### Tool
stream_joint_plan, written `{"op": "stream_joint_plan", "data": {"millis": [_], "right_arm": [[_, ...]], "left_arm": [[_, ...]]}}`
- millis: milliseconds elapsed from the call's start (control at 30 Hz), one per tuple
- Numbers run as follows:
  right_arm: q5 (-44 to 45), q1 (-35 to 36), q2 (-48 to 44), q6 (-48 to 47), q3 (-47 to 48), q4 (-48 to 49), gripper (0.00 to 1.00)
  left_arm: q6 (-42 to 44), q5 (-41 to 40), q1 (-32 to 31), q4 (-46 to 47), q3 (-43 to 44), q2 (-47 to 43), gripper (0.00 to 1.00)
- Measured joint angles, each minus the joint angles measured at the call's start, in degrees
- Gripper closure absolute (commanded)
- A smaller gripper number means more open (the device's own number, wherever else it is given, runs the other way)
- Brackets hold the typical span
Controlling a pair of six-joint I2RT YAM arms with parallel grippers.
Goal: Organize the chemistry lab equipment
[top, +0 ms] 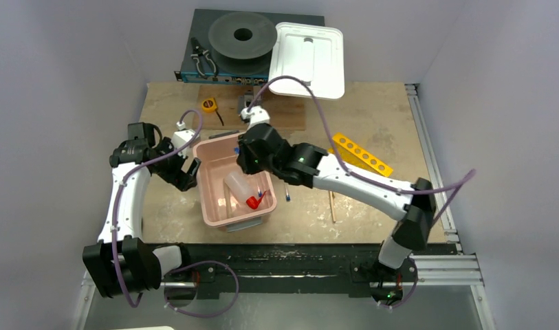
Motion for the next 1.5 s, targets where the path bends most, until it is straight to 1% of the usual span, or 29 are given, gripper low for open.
{"op": "stream_joint_plan", "data": {"millis": [100,133,233,333,367,433,500,667,800,933,1000,1167,1500], "right_arm": [[-1.77,1.88,7.45,-0.48,1.73,-0.31,1.0],[-2.43,2.05,9.9,-0.59,1.86,-0.7,0.94],[-3.08,2.01,15.56,-0.68,1.86,-2.1,0.71],[-3.45,1.95,18.51,-1.03,1.88,-4.02,0.58],[-3.74,1.92,18.56,-1.14,1.88,-4.52,0.56],[-3.72,1.88,17.66,-1.57,2.12,-4.96,0.55],[-3.61,1.62,15.72,-1.95,2.27,-4.96,0.58],[-2.12,0.13,6.05,-2.01,0.55,-3.85,0.64],[-1.03,-4.83,-5.09,-1.33,-7.89,-1.88,0.65],[0.22,-10.67,-10.84,-0.37,-18.12,0.2,0.58],[0.31,-11.52,-10.51,0.09,-22.64,0.48,0.55],[-0.72,-10.86,-4.7,0.96,-29.73,1.27,0.55],[-2.71,-10.8,3.96,1.77,-31.63,7.85,0.59]], "left_arm": [[0.11,0.0,0.0,-0.02,0.0,-0.48,0.09],[0.11,0.0,0.0,-0.07,0.0,-0.57,0.09],[0.11,0.0,0.0,-0.17,0.0,-0.61,0.09],[0.11,0.0,0.0,-0.22,0.0,-0.61,0.09],[0.11,0.0,0.0,-0.22,0.0,-0.61,0.09],[0.11,-0.02,0.0,-0.22,0.0,-0.61,0.09],[0.11,-0.02,0.0,-0.22,0.0,-0.61,0.08],[0.11,-0.04,0.0,-0.22,0.0,-0.63,0.08],[0.11,-0.04,0.0,-0.2,0.0,-0.7,0.08],[0.11,-0.04,0.0,-0.22,0.0,-0.7,0.08],[0.13,-0.02,0.0,-0.22,0.0,-0.7,0.08],[0.13,-0.04,0.0,-0.22,0.0,-0.7,0.08],[0.17,-0.09,0.0,-0.22,0.0,-0.7,0.08]]}}
